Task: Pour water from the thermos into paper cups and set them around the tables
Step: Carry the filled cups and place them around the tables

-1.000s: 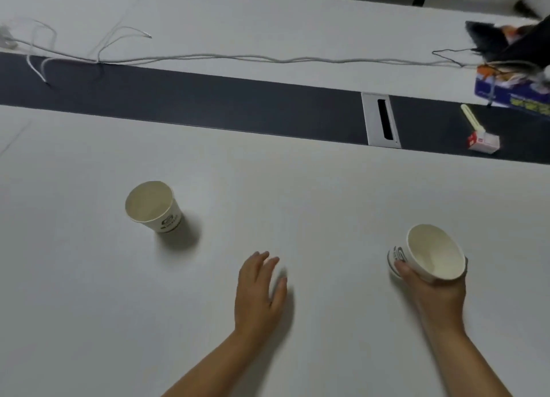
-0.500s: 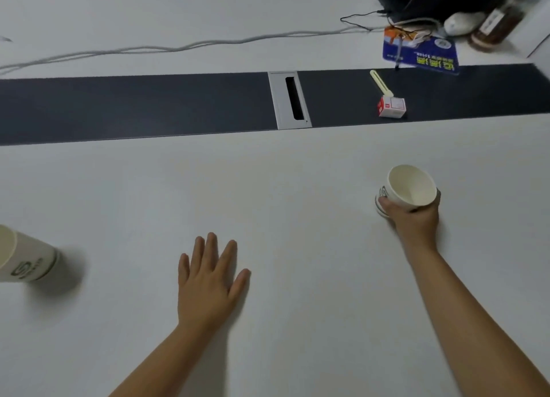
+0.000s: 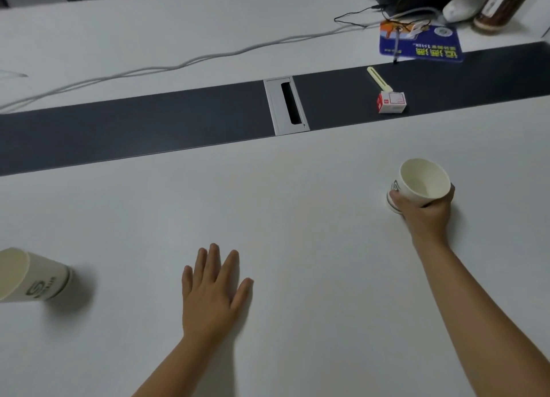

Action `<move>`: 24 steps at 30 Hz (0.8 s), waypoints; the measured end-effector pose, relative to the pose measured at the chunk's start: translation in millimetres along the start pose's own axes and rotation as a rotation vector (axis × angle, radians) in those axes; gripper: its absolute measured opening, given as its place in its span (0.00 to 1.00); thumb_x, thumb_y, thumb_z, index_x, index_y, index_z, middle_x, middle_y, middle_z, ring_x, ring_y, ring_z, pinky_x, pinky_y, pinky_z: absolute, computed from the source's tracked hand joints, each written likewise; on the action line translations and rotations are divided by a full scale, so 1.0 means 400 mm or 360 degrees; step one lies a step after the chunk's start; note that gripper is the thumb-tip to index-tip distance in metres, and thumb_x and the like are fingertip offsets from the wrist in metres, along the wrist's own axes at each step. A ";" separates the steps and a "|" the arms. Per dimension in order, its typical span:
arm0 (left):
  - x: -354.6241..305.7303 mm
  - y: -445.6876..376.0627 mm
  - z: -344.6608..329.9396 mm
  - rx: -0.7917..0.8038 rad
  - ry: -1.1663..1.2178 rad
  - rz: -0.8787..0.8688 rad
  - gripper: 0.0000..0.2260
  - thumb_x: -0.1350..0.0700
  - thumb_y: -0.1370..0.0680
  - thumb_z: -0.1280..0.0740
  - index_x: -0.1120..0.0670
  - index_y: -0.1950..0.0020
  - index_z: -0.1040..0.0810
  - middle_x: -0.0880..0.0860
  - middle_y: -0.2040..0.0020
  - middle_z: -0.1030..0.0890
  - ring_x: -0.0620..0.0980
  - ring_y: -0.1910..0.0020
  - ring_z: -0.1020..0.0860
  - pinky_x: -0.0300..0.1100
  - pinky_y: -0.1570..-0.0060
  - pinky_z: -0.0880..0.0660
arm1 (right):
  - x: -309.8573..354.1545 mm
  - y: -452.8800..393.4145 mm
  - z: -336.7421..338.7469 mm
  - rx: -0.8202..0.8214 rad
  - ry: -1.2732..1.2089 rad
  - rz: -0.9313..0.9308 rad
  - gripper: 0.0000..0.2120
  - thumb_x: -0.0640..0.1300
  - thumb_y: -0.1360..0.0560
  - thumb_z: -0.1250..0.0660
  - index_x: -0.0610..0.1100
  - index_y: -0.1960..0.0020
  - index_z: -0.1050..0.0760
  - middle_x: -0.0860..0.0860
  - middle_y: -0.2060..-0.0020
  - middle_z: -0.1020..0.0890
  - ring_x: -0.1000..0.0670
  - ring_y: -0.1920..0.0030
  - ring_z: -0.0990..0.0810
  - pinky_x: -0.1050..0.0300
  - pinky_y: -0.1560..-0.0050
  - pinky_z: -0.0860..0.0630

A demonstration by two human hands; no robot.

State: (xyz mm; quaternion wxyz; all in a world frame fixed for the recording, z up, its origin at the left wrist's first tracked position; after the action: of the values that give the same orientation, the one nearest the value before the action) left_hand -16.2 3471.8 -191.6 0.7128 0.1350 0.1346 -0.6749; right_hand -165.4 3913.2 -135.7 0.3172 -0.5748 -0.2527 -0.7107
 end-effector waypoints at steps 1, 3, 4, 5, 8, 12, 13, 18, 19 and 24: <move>0.003 0.000 -0.001 0.0005 -0.0002 -0.0002 0.31 0.31 0.16 0.45 0.40 0.14 0.36 0.52 0.11 0.45 0.54 0.12 0.55 0.63 0.16 0.54 | -0.005 0.002 -0.002 0.0000 0.0018 0.0009 0.46 0.46 0.37 0.14 0.45 0.25 0.31 0.50 0.32 0.20 0.51 0.36 0.19 0.55 0.38 0.20; 0.005 0.001 -0.006 0.0002 0.0032 0.0003 0.30 0.32 0.16 0.44 0.39 0.15 0.36 0.51 0.11 0.46 0.53 0.12 0.55 0.62 0.16 0.54 | -0.018 0.004 -0.001 -0.0005 0.0063 0.0015 0.46 0.46 0.37 0.14 0.45 0.24 0.31 0.50 0.32 0.20 0.50 0.36 0.19 0.53 0.37 0.22; 0.006 0.001 -0.011 -0.0002 0.0053 0.0012 0.30 0.33 0.16 0.42 0.39 0.15 0.36 0.51 0.11 0.46 0.53 0.12 0.55 0.61 0.16 0.55 | -0.024 0.004 0.001 -0.0006 0.0098 0.0011 0.46 0.45 0.36 0.13 0.45 0.24 0.32 0.49 0.31 0.20 0.48 0.35 0.20 0.52 0.35 0.22; 0.009 0.001 -0.019 -0.0004 0.0064 0.0014 0.30 0.33 0.16 0.41 0.39 0.15 0.35 0.51 0.11 0.45 0.52 0.12 0.54 0.61 0.16 0.55 | -0.032 0.003 0.001 -0.0005 0.0147 0.0008 0.46 0.45 0.36 0.13 0.45 0.23 0.32 0.48 0.31 0.20 0.47 0.34 0.20 0.50 0.34 0.23; 0.003 -0.006 -0.025 -0.0025 0.0105 0.0006 0.28 0.35 0.17 0.38 0.40 0.17 0.31 0.51 0.12 0.41 0.52 0.12 0.51 0.60 0.16 0.55 | -0.049 0.016 0.002 -0.0004 0.0277 0.0069 0.44 0.45 0.35 0.12 0.42 0.26 0.31 0.43 0.33 0.19 0.41 0.35 0.18 0.45 0.35 0.22; 0.011 -0.010 -0.023 -0.0042 0.0287 0.0013 0.23 0.40 0.17 0.36 0.44 0.23 0.24 0.49 0.16 0.33 0.51 0.14 0.41 0.59 0.16 0.48 | -0.075 0.080 0.014 -0.0040 0.0393 0.0122 0.41 0.42 0.36 0.12 0.38 0.30 0.28 0.38 0.34 0.20 0.37 0.36 0.19 0.40 0.36 0.23; 0.019 -0.007 -0.021 -0.0054 0.0335 -0.0014 0.23 0.40 0.17 0.36 0.45 0.24 0.23 0.49 0.17 0.30 0.53 0.15 0.37 0.59 0.18 0.44 | -0.084 0.109 0.021 -0.0028 0.0465 0.0131 0.43 0.43 0.35 0.12 0.37 0.28 0.30 0.36 0.32 0.22 0.35 0.32 0.22 0.38 0.32 0.25; 0.057 0.115 0.024 -0.0193 0.0680 0.0141 0.15 0.45 0.16 0.30 0.43 0.29 0.19 0.39 0.23 0.26 0.45 0.23 0.28 0.51 0.28 0.26 | -0.106 0.334 0.047 0.0325 0.0612 0.0284 0.37 0.40 0.29 0.16 0.40 0.25 0.30 0.41 0.28 0.25 0.38 0.26 0.27 0.39 0.25 0.30; 0.055 0.165 0.049 -0.0241 0.0783 0.0181 0.15 0.47 0.17 0.28 0.42 0.30 0.19 0.35 0.25 0.25 0.41 0.25 0.27 0.49 0.29 0.25 | -0.095 0.393 0.047 0.0435 0.0585 0.0336 0.36 0.39 0.28 0.16 0.41 0.26 0.28 0.43 0.28 0.24 0.40 0.26 0.26 0.42 0.25 0.31; 0.075 0.479 0.211 -0.0538 0.1304 0.0560 0.16 0.58 0.16 0.27 0.42 0.32 0.17 0.36 0.34 0.19 0.39 0.35 0.19 0.42 0.36 0.20 | 0.022 0.721 0.039 0.1070 0.0304 0.0498 0.28 0.34 0.27 0.19 0.52 0.31 0.21 0.59 0.32 0.20 0.56 0.28 0.24 0.67 0.27 0.34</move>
State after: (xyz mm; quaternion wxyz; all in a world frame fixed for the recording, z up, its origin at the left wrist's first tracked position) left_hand 177.6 3422.5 -122.5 0.7165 0.2928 0.4876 -0.4039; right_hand 57.7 3729.5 -125.2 0.6148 -0.4013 -0.3503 -0.5816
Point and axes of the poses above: each hand's wrist, its own y-axis away from the middle knuckle, its own z-axis out of the back of the hand, x = y × z, the point moved 2 cm from there along -y, towards the middle knuckle
